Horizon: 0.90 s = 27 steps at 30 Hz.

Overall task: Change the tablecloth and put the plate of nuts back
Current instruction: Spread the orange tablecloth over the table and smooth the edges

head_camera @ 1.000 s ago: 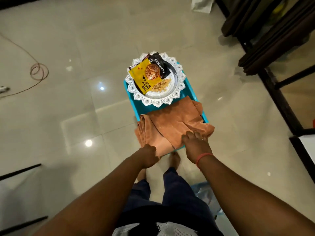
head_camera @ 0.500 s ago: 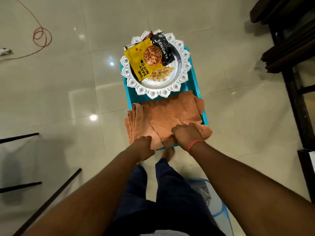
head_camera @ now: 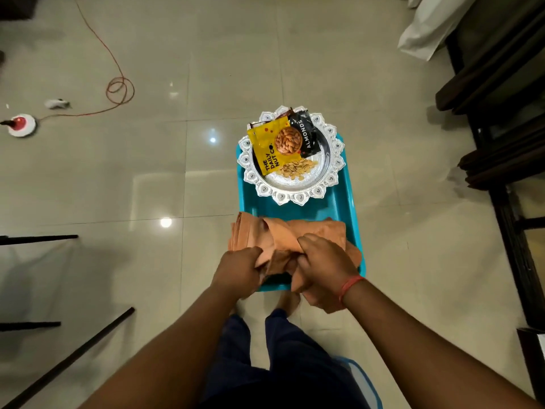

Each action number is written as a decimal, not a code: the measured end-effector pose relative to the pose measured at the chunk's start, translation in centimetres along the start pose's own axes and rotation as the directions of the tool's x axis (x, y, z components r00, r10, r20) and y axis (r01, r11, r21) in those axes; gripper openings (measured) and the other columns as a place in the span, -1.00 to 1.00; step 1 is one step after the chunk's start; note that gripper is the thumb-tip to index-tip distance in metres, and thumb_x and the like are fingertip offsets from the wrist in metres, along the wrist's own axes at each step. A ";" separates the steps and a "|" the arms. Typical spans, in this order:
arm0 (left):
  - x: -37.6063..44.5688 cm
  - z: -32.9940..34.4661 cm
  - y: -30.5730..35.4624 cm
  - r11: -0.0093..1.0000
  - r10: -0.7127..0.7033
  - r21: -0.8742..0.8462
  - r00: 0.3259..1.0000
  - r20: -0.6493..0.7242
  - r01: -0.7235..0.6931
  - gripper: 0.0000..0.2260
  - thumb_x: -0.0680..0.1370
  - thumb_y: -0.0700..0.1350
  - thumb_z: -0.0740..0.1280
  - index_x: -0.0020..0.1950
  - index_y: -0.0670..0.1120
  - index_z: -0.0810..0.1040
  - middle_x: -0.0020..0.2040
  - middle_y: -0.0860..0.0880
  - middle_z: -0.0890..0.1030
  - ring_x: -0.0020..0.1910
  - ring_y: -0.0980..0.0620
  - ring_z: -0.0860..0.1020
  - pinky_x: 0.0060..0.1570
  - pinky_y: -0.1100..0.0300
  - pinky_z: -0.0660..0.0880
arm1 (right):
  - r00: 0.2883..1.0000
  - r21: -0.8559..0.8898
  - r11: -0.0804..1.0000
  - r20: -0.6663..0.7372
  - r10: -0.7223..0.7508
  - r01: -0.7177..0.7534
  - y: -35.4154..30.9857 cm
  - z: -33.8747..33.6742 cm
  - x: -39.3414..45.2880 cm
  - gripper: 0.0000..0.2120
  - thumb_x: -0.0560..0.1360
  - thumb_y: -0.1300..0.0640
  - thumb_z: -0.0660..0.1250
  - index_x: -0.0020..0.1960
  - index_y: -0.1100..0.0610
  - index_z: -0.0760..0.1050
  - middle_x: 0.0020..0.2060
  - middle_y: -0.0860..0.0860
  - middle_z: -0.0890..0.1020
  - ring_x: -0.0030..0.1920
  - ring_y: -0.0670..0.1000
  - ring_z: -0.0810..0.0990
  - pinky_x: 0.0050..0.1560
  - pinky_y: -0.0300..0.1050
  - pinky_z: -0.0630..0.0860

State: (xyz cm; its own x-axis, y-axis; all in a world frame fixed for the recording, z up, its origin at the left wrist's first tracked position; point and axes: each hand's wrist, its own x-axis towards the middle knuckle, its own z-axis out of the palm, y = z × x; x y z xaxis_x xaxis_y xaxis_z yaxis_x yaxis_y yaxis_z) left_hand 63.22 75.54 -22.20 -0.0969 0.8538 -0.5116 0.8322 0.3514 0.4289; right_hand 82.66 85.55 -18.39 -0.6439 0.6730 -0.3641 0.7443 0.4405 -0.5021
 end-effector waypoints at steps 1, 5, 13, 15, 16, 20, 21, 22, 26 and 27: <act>-0.2 -0.7 0.1 0.997 -0.011 -0.076 1.000 0.003 0.011 -0.76 0.49 0.08 0.25 0.08 0.03 0.56 -0.03 -0.02 0.66 -0.04 -0.12 0.60 -0.03 0.03 0.54 | 0.999 0.028 1.000 -0.032 0.012 -0.011 -0.2 -0.3 -0.2 -0.76 0.47 0.16 0.25 0.09 0.18 0.56 0.05 0.10 0.62 0.07 0.15 0.56 0.08 0.03 0.47; -1.7 -4.2 0.1 0.958 0.006 -0.284 0.998 -0.062 -0.023 -0.77 0.45 0.06 0.27 0.08 0.13 0.57 -0.12 0.14 0.59 -0.14 0.04 0.55 -0.21 0.19 0.42 | 0.992 0.090 0.996 -0.123 0.015 -0.004 -1.8 -1.7 -1.0 -0.77 0.44 0.15 0.29 0.07 0.11 0.58 0.00 0.02 0.64 0.05 0.08 0.56 0.05 -0.08 0.45; -8.0 -10.8 -2.6 0.640 -0.141 -0.768 0.978 -0.156 -0.030 -0.77 0.34 0.07 0.34 -0.27 -0.09 0.51 -0.38 0.04 0.50 -0.36 0.10 0.47 -0.29 0.09 0.42 | 0.948 0.240 0.956 -0.306 -0.090 0.169 -12.6 -2.0 -1.4 -0.80 0.44 0.06 0.25 -0.05 0.10 0.59 -0.18 -0.03 0.63 -0.14 -0.05 0.53 -0.12 -0.06 0.50; -10.8 -13.0 -5.2 0.577 -0.168 -0.814 0.966 -0.194 -0.063 -0.81 0.30 0.08 0.35 -0.31 -0.04 0.53 -0.39 0.06 0.50 -0.36 0.11 0.48 -0.33 0.18 0.42 | 0.927 0.250 0.936 -0.342 -0.153 0.247 -17.2 -1.5 -0.7 -0.80 0.44 0.07 0.25 -0.05 0.11 0.60 -0.21 -0.04 0.61 -0.17 -0.12 0.47 -0.13 -0.12 0.47; -12.2 -13.9 -6.4 0.551 -0.186 -0.831 0.960 -0.208 -0.074 -0.86 0.30 0.05 0.36 -0.32 0.00 0.54 -0.38 0.07 0.51 -0.36 0.10 0.49 -0.32 0.18 0.42 | 0.918 0.250 0.927 -0.353 -0.182 0.280 -19.2 -1.3 -0.5 -0.82 0.44 0.08 0.26 -0.06 0.11 0.59 -0.22 -0.05 0.60 -0.19 -0.14 0.44 -0.15 -0.14 0.45; -21.0 -17.2 -13.8 0.432 -0.307 -0.889 0.903 -0.301 -0.150 -0.94 0.31 -0.04 0.39 -0.27 0.01 0.57 -0.32 -0.02 0.56 -0.29 -0.02 0.54 -0.23 0.02 0.46 | 0.874 0.242 0.872 -0.359 -0.327 0.425 -30.6 1.7 -0.1 -0.87 0.44 0.07 0.23 -0.15 0.08 0.54 -0.27 -0.11 0.54 -0.24 -0.12 0.43 -0.21 -0.14 0.39; -23.3 -17.9 -15.4 0.412 -0.335 -0.895 0.886 -0.322 -0.169 -0.89 0.28 -0.01 0.40 -0.26 0.00 0.58 -0.30 -0.04 0.56 -0.27 -0.03 0.54 -0.22 0.00 0.47 | 0.859 0.247 0.852 -0.364 -0.359 0.461 -33.3 2.5 -0.2 -0.85 0.44 0.05 0.21 -0.15 0.07 0.54 -0.27 -0.12 0.53 -0.24 -0.11 0.45 -0.22 -0.15 0.38; -26.1 -18.5 -17.4 0.393 -0.378 -0.900 0.859 -0.345 -0.189 -0.83 0.26 0.02 0.40 -0.24 -0.03 0.58 -0.27 -0.08 0.56 -0.25 -0.05 0.54 -0.21 -0.05 0.47 | 0.840 0.251 0.826 -0.365 -0.401 0.504 -36.5 3.8 -0.5 -0.83 0.43 0.04 0.19 -0.14 0.05 0.54 -0.27 -0.14 0.54 -0.24 -0.10 0.47 -0.23 -0.17 0.39; -38.3 -20.4 -25.8 0.396 -0.565 -0.888 0.700 -0.437 -0.235 -0.69 0.37 0.11 0.38 -0.05 -0.08 0.60 -0.06 -0.20 0.62 -0.08 -0.15 0.61 0.01 -0.21 0.54 | 0.761 0.314 0.696 -0.336 -0.555 0.646 -50.1 9.3 -2.3 -0.85 0.49 0.07 0.19 -0.07 -0.05 0.54 -0.21 -0.18 0.60 -0.18 -0.15 0.56 -0.23 -0.31 0.44; -41.6 -20.8 -27.9 0.391 -0.631 -0.889 0.634 -0.447 -0.238 -0.68 0.41 0.11 0.36 0.04 -0.07 0.60 0.02 -0.20 0.62 0.02 -0.18 0.61 0.08 -0.21 0.53 | 0.733 0.331 0.654 -0.331 -0.595 0.680 -53.9 10.9 -2.8 -0.84 0.50 0.07 0.19 -0.08 -0.07 0.54 -0.20 -0.20 0.60 -0.18 -0.16 0.56 -0.22 -0.33 0.43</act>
State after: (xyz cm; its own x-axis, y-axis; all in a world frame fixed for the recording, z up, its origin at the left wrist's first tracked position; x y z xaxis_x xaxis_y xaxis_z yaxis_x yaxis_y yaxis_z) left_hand 32.64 38.25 2.58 -0.8306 0.4914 -0.2619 -0.1366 0.2761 0.9514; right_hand 42.47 53.46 1.16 -0.8555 0.4278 0.2917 -0.0104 0.5490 -0.8357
